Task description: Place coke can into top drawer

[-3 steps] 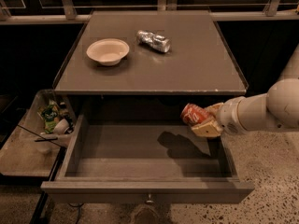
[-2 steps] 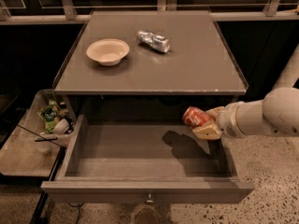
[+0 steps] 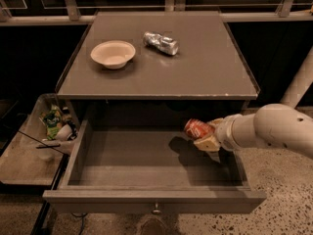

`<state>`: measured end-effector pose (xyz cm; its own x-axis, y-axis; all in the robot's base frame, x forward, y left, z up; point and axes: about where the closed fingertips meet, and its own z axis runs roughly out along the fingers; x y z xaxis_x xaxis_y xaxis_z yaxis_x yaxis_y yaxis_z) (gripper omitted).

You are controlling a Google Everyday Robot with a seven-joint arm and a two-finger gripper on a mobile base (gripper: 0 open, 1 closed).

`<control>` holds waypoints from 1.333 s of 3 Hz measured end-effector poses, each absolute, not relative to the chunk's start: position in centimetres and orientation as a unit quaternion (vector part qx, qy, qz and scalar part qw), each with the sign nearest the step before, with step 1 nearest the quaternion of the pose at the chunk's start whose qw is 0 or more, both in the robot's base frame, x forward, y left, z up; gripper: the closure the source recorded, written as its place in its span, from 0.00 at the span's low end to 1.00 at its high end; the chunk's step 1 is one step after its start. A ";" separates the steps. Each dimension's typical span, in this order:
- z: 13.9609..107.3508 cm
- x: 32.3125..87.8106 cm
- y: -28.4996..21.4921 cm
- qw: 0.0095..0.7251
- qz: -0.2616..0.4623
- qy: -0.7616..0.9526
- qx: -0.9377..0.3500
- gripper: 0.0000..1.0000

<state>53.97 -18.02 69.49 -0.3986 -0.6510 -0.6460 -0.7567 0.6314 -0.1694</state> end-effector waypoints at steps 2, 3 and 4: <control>69.4 53.5 -12.6 0.357 0.094 0.784 -0.499 1.00; 69.8 53.9 -9.7 0.363 0.107 0.760 -0.529 1.00; 69.8 53.9 -9.7 0.363 0.107 0.760 -0.529 1.00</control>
Offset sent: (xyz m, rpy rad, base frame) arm -0.0061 0.0911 0.0037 -0.0039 -0.0815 0.3010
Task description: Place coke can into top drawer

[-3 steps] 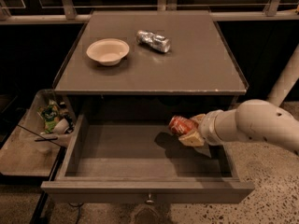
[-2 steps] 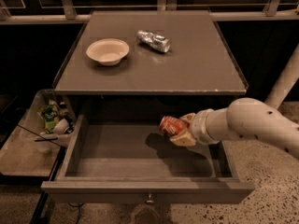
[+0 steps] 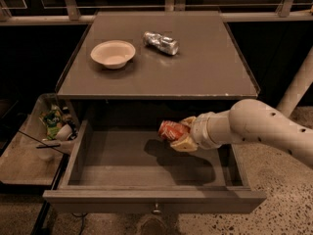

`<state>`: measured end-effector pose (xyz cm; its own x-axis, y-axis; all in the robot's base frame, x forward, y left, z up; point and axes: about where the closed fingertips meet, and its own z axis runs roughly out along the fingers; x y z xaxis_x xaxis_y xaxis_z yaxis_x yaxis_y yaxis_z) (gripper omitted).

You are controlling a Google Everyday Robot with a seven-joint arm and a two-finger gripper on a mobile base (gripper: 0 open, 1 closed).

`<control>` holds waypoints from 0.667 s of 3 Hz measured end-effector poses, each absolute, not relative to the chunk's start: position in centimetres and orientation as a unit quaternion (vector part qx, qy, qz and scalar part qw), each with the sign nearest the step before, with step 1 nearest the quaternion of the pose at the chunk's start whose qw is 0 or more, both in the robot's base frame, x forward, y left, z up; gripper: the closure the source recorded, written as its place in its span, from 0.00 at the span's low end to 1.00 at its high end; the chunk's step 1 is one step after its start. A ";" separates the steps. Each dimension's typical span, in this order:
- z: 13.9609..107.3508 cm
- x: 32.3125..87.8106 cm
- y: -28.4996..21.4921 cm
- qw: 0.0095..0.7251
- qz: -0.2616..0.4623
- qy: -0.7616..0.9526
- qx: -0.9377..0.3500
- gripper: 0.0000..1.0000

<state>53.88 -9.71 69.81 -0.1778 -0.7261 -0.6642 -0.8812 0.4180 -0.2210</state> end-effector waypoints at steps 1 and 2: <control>68.2 54.2 -8.4 0.350 0.118 0.760 -0.535 1.00; 65.4 54.5 -7.1 0.332 0.130 0.765 -0.537 1.00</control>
Offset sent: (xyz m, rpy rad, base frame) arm 0.0119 0.0395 -0.0805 -0.0070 0.1321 0.0390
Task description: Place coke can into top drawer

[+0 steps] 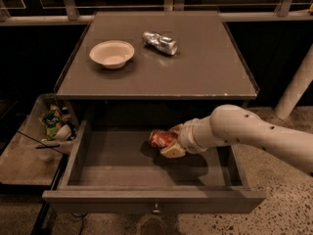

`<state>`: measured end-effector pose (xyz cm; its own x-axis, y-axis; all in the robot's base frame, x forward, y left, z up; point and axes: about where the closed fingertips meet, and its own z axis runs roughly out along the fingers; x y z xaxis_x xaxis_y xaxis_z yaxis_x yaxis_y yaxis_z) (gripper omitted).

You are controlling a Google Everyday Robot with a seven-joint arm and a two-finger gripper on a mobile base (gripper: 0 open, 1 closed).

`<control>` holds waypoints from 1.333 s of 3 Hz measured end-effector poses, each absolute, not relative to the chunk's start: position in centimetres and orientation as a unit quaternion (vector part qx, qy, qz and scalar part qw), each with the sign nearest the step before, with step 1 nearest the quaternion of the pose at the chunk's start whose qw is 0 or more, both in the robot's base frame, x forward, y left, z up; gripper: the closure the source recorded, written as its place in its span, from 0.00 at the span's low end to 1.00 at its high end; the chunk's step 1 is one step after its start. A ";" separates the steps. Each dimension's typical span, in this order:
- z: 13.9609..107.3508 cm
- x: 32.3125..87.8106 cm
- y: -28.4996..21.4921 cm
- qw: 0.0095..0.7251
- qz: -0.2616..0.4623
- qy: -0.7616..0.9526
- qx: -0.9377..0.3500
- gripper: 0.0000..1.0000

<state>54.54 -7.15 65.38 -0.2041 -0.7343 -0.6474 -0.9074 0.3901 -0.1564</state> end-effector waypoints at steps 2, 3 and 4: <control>62.1 54.5 -6.4 0.313 0.138 0.773 -0.534 0.96; 62.1 54.5 -6.4 0.313 0.138 0.773 -0.534 0.77; 62.1 54.5 -6.4 0.313 0.138 0.773 -0.534 0.55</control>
Offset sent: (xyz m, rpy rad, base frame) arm -0.0005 0.0056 -0.0273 -0.0074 0.0357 -0.0017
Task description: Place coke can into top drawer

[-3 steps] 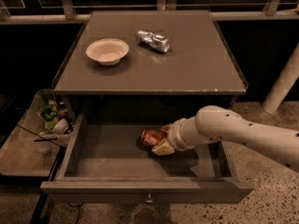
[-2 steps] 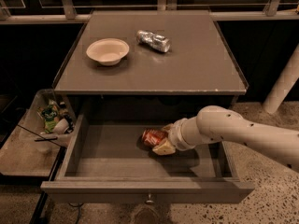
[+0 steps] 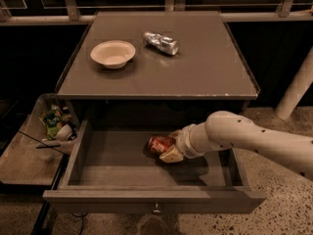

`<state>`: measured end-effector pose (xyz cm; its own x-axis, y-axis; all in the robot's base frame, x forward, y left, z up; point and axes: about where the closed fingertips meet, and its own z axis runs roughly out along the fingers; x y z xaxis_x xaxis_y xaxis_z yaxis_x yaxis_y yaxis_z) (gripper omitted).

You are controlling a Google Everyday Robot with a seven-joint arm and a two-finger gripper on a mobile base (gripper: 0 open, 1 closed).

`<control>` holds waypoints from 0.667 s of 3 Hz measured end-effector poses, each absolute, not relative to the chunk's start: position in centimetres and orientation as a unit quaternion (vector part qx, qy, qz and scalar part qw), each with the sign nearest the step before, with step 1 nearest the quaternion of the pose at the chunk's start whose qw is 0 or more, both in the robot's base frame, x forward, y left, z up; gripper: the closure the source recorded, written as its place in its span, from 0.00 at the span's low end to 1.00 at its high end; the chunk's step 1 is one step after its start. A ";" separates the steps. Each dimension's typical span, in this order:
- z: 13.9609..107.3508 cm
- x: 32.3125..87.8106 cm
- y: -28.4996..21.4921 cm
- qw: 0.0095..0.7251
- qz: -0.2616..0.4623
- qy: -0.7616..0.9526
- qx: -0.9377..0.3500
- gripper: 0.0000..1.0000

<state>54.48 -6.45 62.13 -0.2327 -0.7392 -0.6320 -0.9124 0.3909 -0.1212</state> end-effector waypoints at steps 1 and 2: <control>62.1 54.5 -6.4 0.313 0.138 0.773 -0.534 0.32; 62.1 54.5 -6.4 0.313 0.138 0.773 -0.534 0.07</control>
Offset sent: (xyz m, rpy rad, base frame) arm 0.0000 0.0000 0.0000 0.0000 0.0000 0.0000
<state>54.48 -6.44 62.13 -0.2327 -0.7392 -0.6320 -0.9125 0.3908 -0.1211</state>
